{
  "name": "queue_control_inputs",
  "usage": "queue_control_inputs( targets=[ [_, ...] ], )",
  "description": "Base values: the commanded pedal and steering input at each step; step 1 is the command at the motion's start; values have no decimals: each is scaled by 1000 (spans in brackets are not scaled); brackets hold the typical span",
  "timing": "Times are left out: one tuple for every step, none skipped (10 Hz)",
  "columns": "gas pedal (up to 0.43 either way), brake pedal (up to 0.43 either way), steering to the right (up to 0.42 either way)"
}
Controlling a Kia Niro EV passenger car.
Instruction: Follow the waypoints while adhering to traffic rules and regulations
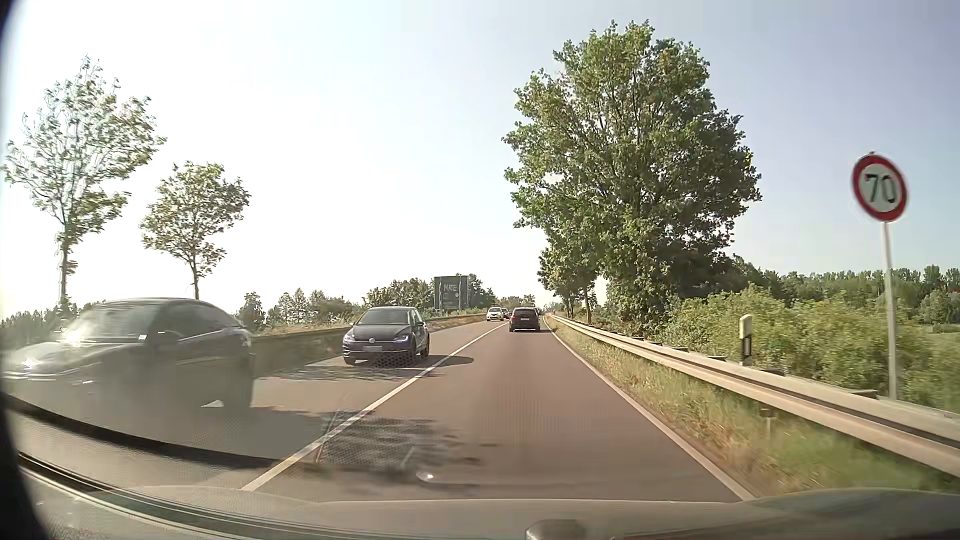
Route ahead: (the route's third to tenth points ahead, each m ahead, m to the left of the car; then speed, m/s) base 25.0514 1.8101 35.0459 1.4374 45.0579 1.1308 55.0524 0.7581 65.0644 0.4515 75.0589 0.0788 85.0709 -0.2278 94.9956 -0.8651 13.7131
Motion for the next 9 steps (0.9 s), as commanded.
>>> queue_control_inputs(
  targets=[
    [177, 18, 12],
    [177, 18, 12],
    [177, 18, 12],
    [177, 12, 11],
    [177, 18, 9],
    [177, 18, 9],
    [177, 18, 8],
    [177, 18, 8],
    [177, 18, 8]
  ],
)
